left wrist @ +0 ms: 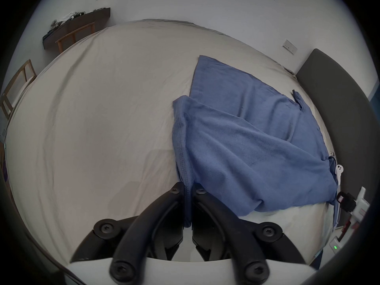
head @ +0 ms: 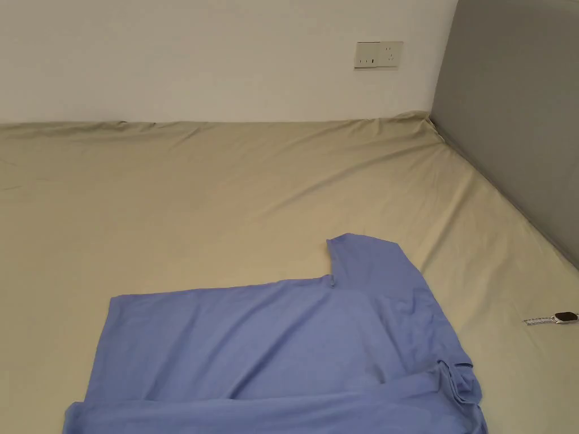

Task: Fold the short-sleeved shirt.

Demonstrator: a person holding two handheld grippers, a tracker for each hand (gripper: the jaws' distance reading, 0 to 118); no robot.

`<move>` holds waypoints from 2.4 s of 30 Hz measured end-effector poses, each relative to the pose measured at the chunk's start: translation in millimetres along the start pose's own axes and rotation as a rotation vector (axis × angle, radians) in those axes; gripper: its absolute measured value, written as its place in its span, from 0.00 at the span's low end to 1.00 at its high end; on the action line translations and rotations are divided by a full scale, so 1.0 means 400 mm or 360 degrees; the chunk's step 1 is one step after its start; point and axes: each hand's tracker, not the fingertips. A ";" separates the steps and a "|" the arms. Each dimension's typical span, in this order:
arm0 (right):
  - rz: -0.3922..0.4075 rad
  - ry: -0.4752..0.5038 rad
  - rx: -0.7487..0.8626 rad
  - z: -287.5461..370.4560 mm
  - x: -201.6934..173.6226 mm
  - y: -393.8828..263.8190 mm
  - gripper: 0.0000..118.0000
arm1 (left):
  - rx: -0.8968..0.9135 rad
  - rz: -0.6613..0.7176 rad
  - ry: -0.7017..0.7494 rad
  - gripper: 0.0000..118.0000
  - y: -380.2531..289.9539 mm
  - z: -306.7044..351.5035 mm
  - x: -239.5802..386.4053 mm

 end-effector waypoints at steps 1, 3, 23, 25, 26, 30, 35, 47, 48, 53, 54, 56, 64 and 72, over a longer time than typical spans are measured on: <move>0.0012 -0.0009 -0.0057 -0.020 -0.004 0.001 0.83 | 0.0000 -0.0014 0.0000 0.04 0.006 -0.010 -0.012; 0.0024 0.0036 -0.0143 -0.056 -0.002 -0.008 0.53 | 0.0007 -0.0037 0.0015 0.04 0.006 -0.012 -0.014; 0.0061 0.0269 0.0316 0.334 0.074 0.020 0.10 | 0.0217 -0.0196 -0.0090 0.04 -0.001 0.307 -0.040; 0.0025 0.0270 0.0324 0.374 0.095 -0.012 0.10 | 0.0214 -0.0182 -0.0062 0.04 -0.030 0.333 -0.059; 0.0002 0.0266 0.0312 0.380 0.112 -0.037 0.10 | 0.0188 -0.0172 -0.0035 0.04 -0.051 0.338 -0.073; -0.0078 0.0237 0.0115 0.321 0.135 -0.135 0.10 | 0.0006 -0.0111 -0.0005 0.04 -0.144 0.285 -0.117; -0.0094 0.0137 -0.0185 0.171 0.104 -0.224 0.10 | -0.0148 -0.0128 0.0059 0.04 -0.220 0.164 -0.134; 0.0182 -0.0116 0.0151 0.289 0.026 -0.183 0.85 | 0.0193 -0.0268 0.0169 0.74 -0.190 0.293 -0.044; 0.0198 -0.0083 0.0294 0.335 0.019 -0.160 0.85 | 0.0334 -0.0274 0.0167 0.90 -0.175 0.336 -0.026; 0.0259 -0.0145 0.0992 0.496 -0.020 -0.045 0.85 | 0.1035 -0.0229 -0.0004 0.96 -0.097 0.539 0.066; 0.0239 -0.0141 0.1110 0.526 -0.031 -0.021 0.85 | 0.1167 -0.0227 -0.0031 0.96 -0.091 0.569 0.086; 0.0214 -0.0130 0.1294 0.573 -0.055 0.006 0.85 | 0.1375 -0.0248 -0.0054 0.91 -0.096 0.614 0.119; 0.0182 -0.0102 0.1496 0.616 -0.123 0.008 0.08 | 0.1572 -0.0276 -0.0028 0.00 -0.148 0.634 0.172; 0.0105 -0.0032 0.1412 0.582 -0.114 0.026 0.01 | 0.1442 -0.0275 -0.0122 0.00 -0.088 0.593 0.150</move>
